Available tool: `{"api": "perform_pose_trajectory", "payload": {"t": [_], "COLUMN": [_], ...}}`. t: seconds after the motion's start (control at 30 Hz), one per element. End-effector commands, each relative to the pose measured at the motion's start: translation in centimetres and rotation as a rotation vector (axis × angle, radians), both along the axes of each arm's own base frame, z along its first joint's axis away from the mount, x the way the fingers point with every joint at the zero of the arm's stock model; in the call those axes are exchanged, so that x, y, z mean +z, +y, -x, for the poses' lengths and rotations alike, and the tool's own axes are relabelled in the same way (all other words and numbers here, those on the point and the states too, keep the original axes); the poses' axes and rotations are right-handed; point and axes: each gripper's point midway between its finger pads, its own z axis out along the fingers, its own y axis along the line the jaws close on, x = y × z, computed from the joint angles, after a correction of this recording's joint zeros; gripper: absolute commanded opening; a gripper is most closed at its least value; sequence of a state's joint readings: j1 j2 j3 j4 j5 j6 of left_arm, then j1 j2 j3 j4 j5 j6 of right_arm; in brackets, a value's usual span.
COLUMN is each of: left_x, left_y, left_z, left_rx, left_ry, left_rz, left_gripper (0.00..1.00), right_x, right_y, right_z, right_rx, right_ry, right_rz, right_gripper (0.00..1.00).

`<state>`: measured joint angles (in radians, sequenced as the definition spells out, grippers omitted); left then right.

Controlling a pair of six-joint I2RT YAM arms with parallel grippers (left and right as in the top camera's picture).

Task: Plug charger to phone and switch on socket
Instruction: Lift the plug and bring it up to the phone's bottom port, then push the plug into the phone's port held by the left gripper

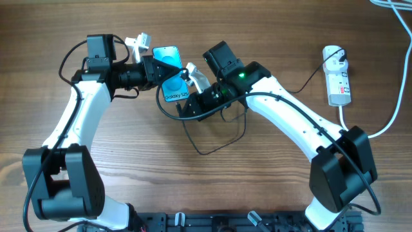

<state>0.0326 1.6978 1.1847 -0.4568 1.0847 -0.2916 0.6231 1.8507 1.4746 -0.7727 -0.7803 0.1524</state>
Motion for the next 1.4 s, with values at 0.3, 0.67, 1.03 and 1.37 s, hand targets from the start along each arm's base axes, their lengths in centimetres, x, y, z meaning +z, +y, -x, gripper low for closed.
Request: {"api": "perform_pose_trajectory", "payload": {"t": [0.3,0.67,1.03,1.37], "left_x": [1.3,1.3,1.1,1.1], "left_y": [-0.3,-0.3,-0.3,-0.4], "left_z": [0.3,0.3,0.6,0.9], "left_rx": [-0.021,-0.022,-0.022,-0.028], "left_ry": [-0.043,-0.043,-0.021,-0.005], "left_rz": [0.004,0.004,0.005,0.014], "left_gripper": [0.04,0.04,0.04,0.04], "right_x": [1.8,1.9,2.8,3.4], "right_y": [0.1,0.3,0.9,1.0], "right_z": [-1.0,-1.8,-3.2,-4.6], "right_rx": [-0.024,-0.073,-0.112,-0.151], "right_ry": [-0.072,-0.066,-0.099,-0.135], "right_rz": [-0.009,-0.007,-0.053,-0.072], "right_gripper": [0.04,0.04,0.04,0.04]}}
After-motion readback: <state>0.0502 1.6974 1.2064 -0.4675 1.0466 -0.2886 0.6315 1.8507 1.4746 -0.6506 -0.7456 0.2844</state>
